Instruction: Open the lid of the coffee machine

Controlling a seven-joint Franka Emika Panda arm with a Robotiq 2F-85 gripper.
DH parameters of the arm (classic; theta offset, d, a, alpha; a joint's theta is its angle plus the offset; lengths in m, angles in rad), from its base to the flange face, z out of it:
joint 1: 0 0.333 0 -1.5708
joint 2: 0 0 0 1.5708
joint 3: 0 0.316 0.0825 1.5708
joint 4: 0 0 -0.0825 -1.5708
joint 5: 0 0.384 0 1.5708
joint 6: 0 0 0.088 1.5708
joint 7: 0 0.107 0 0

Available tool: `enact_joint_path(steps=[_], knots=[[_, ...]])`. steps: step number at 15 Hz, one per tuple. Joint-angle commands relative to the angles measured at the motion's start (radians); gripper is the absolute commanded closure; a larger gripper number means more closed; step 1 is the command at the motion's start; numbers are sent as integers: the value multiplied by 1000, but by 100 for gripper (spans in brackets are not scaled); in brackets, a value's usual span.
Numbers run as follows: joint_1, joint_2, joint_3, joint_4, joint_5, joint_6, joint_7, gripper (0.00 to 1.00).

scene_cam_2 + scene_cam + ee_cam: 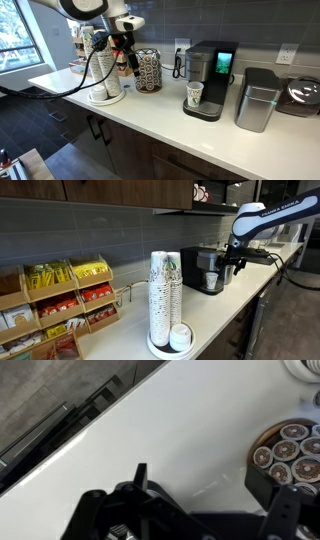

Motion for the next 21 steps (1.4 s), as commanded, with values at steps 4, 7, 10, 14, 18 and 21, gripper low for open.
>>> enact_joint_path(steps=[4,7,10,14,18,21], knots=[[-29,34,-1,38,-15,50,99,0],[-50,77,-37,105,61,77,156,0],[-63,114,-77,168,166,80,174,0],[-72,162,-121,244,320,103,160,0],[-75,210,-143,287,484,185,137,0],[-81,246,-150,305,577,263,102,0]])
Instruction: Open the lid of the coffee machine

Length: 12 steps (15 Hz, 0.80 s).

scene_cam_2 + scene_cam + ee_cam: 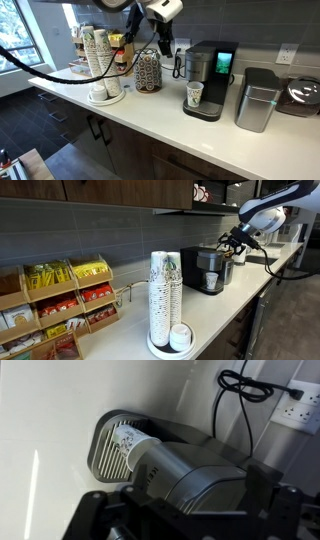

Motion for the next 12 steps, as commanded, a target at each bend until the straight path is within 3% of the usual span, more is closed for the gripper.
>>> enact_joint_path(steps=[1,12], knots=[[-9,57,-10,36,120,77,-54,0],[-36,170,3,100,356,220,-167,0]])
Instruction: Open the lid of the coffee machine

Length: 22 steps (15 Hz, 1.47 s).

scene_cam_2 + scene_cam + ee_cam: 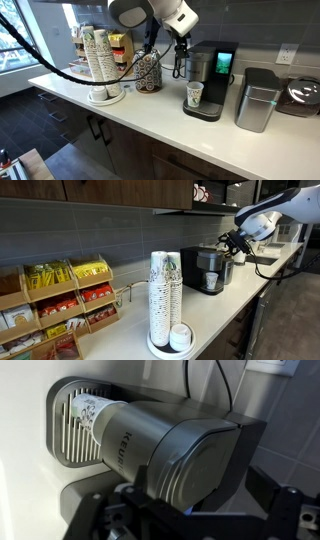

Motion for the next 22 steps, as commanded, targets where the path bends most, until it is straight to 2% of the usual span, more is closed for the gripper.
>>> enact_joint_path(steps=[1,13,22], knots=[[-19,43,11,37,84,26,-54,0],[-38,106,23,86,261,90,-120,0],[-41,93,23,106,320,88,-148,0]])
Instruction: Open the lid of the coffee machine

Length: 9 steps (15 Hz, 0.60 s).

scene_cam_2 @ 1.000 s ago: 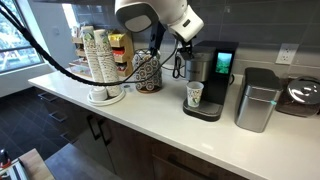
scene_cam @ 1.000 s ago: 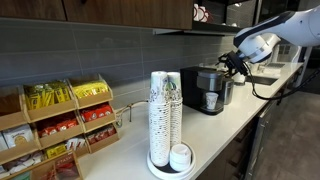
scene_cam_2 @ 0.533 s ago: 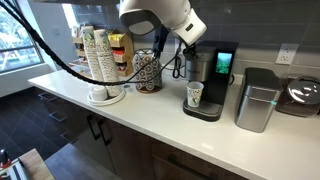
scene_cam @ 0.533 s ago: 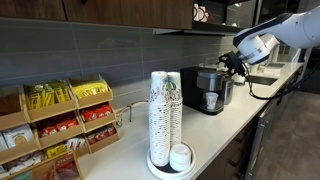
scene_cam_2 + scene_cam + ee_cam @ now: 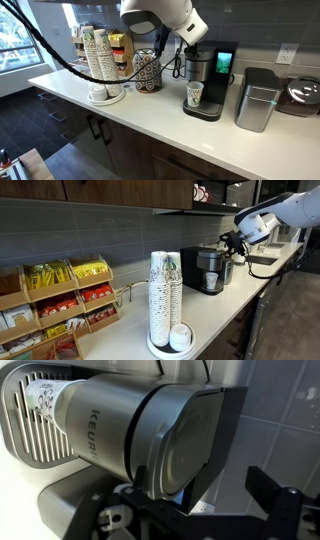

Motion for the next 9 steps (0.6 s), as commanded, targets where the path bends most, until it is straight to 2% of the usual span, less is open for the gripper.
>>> enact_joint_path(steps=[1,9], knots=[[-13,-3,16,27,45,14,-38,0],[-6,-18,18,82,25,8,-41,0]])
